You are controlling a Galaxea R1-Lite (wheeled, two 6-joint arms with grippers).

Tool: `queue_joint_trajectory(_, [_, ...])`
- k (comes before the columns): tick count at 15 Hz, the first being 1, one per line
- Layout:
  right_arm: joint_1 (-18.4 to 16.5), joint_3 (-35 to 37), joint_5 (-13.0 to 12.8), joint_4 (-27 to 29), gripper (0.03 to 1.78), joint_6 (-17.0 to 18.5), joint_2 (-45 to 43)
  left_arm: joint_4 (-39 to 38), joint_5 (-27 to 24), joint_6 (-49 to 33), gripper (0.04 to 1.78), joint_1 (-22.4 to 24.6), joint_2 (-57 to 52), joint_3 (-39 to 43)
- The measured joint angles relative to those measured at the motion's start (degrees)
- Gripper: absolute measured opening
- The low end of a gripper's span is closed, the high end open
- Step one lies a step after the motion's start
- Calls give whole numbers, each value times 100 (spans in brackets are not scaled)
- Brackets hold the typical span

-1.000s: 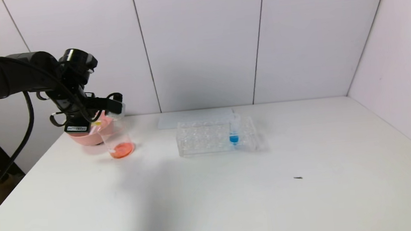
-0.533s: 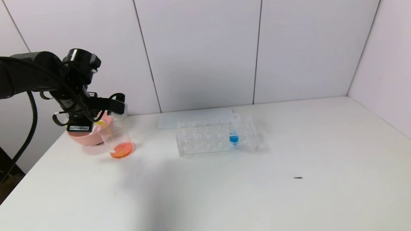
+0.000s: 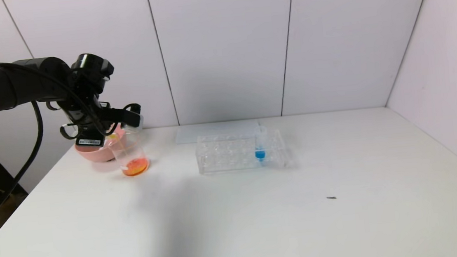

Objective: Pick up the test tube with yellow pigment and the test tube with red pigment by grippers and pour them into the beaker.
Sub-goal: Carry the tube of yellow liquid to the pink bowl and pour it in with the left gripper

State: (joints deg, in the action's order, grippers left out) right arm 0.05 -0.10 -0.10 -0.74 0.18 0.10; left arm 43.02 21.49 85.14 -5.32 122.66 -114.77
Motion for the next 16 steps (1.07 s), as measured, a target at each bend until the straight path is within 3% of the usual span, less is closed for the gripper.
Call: queue_joint_trajectory(16, [0,0,0,0,170,0,0,-50,182,9,44,5,83,-2])
